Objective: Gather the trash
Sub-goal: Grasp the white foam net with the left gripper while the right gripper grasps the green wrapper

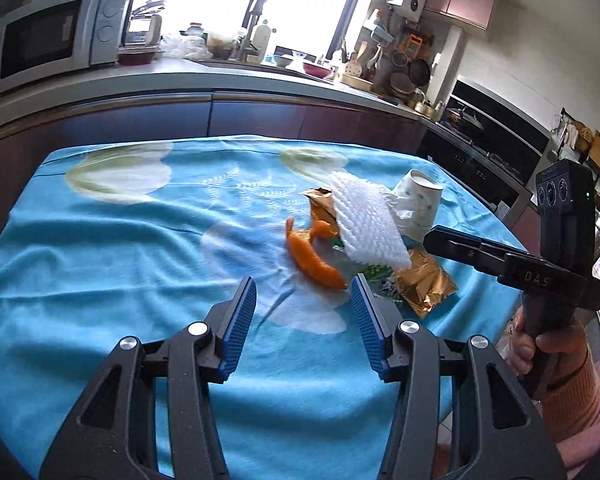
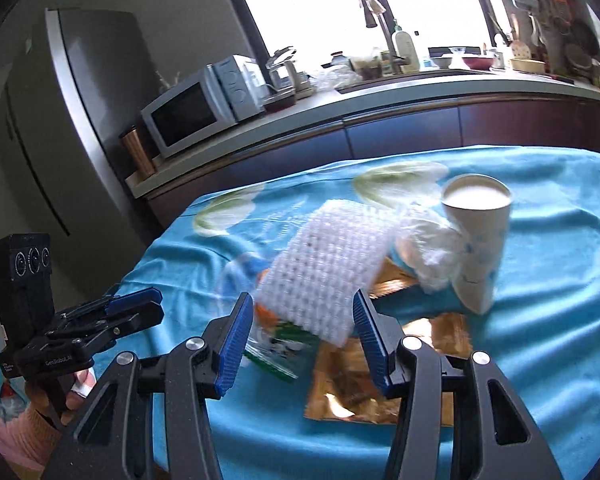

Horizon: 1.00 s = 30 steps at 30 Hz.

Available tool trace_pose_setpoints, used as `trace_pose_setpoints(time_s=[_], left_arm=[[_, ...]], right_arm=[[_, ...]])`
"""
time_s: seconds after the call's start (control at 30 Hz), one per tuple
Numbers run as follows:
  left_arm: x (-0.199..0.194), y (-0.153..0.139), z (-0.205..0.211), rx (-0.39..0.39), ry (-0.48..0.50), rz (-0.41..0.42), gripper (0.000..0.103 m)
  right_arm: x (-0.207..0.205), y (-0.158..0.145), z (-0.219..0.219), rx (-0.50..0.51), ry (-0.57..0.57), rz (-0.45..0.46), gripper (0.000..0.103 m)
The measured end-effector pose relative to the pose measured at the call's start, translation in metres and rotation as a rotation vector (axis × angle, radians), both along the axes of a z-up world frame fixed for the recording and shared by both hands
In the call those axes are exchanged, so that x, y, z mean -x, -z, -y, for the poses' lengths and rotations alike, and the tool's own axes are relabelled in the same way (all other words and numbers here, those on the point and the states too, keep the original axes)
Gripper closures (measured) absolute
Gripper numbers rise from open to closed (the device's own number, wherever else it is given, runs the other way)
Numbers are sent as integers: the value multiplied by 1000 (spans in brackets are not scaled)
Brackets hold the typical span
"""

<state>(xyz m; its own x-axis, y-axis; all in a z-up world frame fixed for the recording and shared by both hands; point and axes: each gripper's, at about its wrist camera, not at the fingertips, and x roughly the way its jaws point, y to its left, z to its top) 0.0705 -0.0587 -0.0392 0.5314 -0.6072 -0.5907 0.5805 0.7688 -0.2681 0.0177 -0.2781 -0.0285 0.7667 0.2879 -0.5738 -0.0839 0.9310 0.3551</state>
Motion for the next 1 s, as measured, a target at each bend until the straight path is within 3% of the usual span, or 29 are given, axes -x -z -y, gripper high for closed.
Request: trace_pose_setpoints(time_s=[0.27, 0.53, 0.7, 0.73, 0.93, 0.97, 1.0], left_arm=[[-23, -5, 60, -36, 89, 14, 51], [-52, 8, 103, -97, 128, -36, 51], [-58, 19, 109, -108, 131, -67, 61], [-58, 20, 110, -111, 130, -70, 68], [-54, 17, 104, -94, 125, -63, 81], [-53, 16, 103, -91, 125, -58, 83], [-52, 14, 102, -89, 123, -52, 84]], right_arm=[[10, 24, 43, 25, 119, -63, 47], [10, 46, 40, 44, 91, -134, 46], [12, 49, 34, 81, 80, -130, 47], [12, 49, 32, 96, 81, -129, 48], [16, 48, 35, 113, 107, -127, 65], [16, 48, 38, 105, 111, -128, 71], [17, 48, 40, 99, 115, -127, 84]])
